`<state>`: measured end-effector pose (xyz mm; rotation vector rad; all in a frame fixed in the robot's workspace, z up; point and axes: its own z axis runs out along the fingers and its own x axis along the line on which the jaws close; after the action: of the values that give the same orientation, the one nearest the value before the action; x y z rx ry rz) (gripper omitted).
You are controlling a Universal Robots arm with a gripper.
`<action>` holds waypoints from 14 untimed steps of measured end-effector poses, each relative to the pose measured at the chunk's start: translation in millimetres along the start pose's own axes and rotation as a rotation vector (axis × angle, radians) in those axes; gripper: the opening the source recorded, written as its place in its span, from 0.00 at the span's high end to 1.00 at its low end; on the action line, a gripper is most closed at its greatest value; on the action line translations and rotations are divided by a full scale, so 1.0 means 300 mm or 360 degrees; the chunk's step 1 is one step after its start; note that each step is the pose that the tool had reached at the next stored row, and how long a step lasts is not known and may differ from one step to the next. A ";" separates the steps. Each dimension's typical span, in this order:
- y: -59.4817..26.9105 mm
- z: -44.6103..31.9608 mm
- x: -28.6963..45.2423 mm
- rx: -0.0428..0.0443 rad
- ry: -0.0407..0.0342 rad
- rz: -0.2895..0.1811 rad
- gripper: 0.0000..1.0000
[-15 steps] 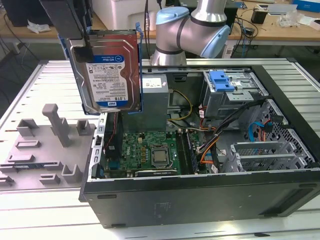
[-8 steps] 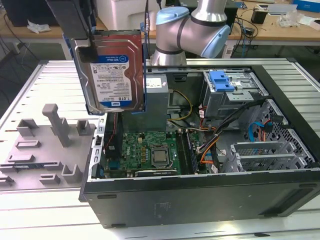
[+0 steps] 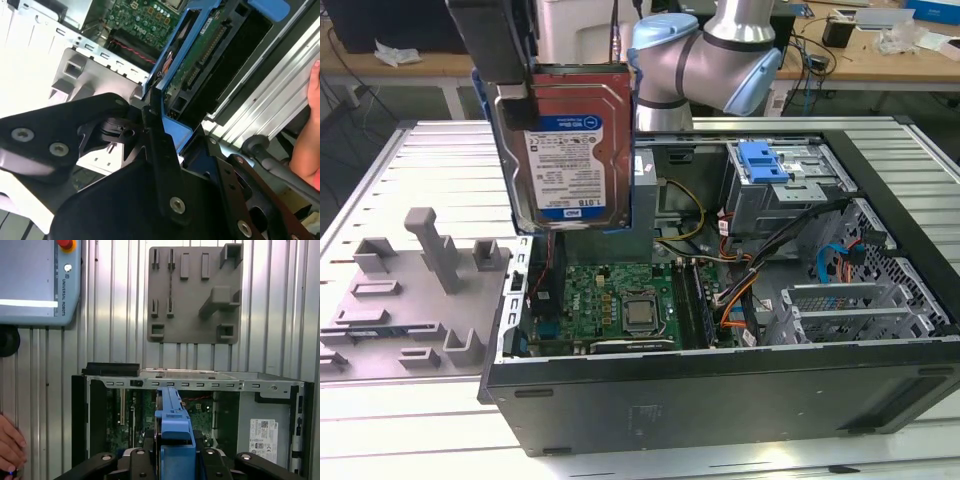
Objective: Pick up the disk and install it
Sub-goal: 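Pick up the disk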
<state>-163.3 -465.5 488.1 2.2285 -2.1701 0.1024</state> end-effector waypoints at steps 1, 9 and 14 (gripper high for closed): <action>-0.006 0.001 0.006 0.0000 0.0000 0.0000 0.64; -0.041 0.006 0.080 0.0000 0.0000 -0.0002 0.64; -0.086 0.010 0.121 0.0000 0.0000 -0.0002 0.64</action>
<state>-136.3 -501.3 488.1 2.2297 -2.1689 0.1023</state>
